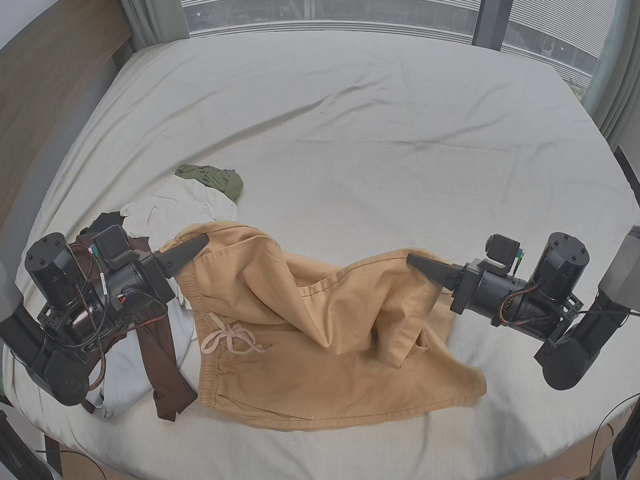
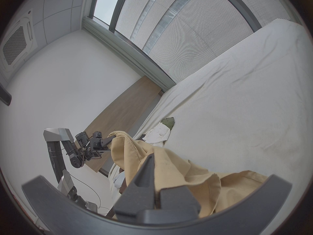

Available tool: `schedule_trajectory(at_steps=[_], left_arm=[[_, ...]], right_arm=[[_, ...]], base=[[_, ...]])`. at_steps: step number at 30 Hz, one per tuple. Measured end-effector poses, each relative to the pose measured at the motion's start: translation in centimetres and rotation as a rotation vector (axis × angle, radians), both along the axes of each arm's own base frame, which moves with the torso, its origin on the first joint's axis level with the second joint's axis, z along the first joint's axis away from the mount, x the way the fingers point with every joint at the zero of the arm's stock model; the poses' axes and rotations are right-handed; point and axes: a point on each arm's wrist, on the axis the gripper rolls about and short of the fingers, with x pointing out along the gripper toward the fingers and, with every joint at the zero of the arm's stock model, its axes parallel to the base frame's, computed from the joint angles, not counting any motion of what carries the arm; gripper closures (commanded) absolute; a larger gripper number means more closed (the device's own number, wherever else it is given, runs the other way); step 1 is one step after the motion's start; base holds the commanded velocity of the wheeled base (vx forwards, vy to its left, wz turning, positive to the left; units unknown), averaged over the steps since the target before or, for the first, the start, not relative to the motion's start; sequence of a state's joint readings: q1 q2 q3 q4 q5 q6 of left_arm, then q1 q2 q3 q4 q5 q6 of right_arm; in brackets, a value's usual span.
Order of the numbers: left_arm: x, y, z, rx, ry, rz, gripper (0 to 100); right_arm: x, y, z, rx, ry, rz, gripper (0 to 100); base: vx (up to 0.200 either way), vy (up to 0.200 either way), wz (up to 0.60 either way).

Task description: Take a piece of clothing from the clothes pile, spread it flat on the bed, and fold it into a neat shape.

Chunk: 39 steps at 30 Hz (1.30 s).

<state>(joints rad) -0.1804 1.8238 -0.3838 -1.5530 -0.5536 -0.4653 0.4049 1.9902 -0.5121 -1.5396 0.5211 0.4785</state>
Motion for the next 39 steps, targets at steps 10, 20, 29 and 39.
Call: schedule_trajectory(at_steps=[10, 20, 29, 39], left_arm=[[0.0, 0.0, -0.1, 0.0, 0.006, -0.002, 100], [-0.2, 0.1, -0.8, 0.031, 0.011, -0.001, 100], [0.2, 0.4, -1.3, 0.031, 0.036, 0.011, 100], [0.0, 0.7, -0.6, -0.159, 0.174, -0.004, 100]], right_arm=[[-0.2, -0.5, 1.1, 0.014, -0.032, -0.007, 100], [-0.3, -1.2, 2.3, 0.029, -0.068, -0.024, 100], [0.2, -2.4, 3.5, 0.064, -0.092, -0.062, 100], [0.1, -3.2, 4.4, 0.083, -0.108, -0.077, 100]], base=[[0.0, 0.0, 0.0], [0.0, 0.0, 0.0], [0.0, 0.0, 0.0], [0.0, 0.0, 0.0]])
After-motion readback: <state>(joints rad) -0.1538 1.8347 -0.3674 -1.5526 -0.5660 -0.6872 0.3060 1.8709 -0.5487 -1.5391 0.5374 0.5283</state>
